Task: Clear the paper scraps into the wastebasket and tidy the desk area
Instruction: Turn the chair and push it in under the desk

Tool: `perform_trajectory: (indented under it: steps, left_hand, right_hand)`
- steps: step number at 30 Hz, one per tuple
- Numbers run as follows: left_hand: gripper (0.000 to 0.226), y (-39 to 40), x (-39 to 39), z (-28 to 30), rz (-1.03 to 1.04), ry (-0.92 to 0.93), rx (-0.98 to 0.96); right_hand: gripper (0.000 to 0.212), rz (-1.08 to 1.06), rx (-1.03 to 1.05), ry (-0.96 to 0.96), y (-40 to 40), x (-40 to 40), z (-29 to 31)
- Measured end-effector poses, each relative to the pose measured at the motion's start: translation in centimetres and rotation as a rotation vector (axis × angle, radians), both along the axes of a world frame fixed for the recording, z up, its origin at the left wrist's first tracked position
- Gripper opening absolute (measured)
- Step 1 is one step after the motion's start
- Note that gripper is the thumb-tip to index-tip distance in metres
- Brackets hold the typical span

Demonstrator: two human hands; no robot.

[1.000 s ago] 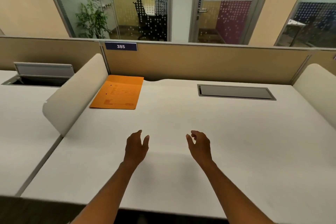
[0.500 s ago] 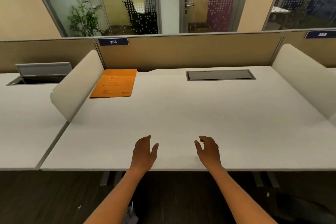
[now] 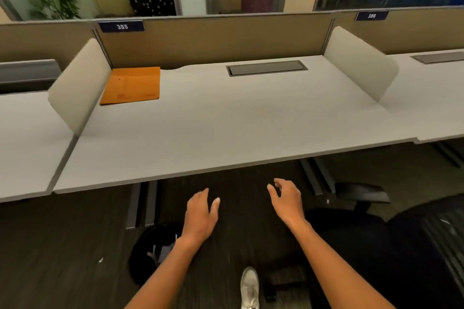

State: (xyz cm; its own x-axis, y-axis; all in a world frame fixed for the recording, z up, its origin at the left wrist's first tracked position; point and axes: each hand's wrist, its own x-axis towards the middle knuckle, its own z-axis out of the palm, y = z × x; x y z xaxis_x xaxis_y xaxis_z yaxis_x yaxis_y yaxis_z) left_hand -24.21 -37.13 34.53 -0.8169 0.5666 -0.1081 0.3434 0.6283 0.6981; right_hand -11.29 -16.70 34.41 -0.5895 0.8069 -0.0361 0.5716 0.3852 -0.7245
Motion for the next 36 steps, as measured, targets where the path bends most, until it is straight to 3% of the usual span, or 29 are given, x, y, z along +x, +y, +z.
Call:
perform_trajectory:
  steps: [8,16,29,36]
  left_hand:
    - [0.055,-2.2,11.0,-0.9,-0.13,-0.087,0.062]
    - [0.054,0.8,22.0,0.9,-0.286,-0.223,0.124]
    - [0.052,9.2,41.6,2.6,-0.609,-0.34,0.168]
    - [0.056,15.3,53.2,2.0,-0.728,-0.336,0.146]
  right_hand:
    - [0.039,-0.165,0.034,0.016,-5.6,12.3,-0.1]
    - [0.035,-0.396,0.139,0.051,-6.6,26.0,2.8]
    - [0.031,-0.778,0.204,-0.003,-1.8,49.3,7.0]
    - [0.028,-0.844,0.302,0.033,7.3,60.8,9.0]
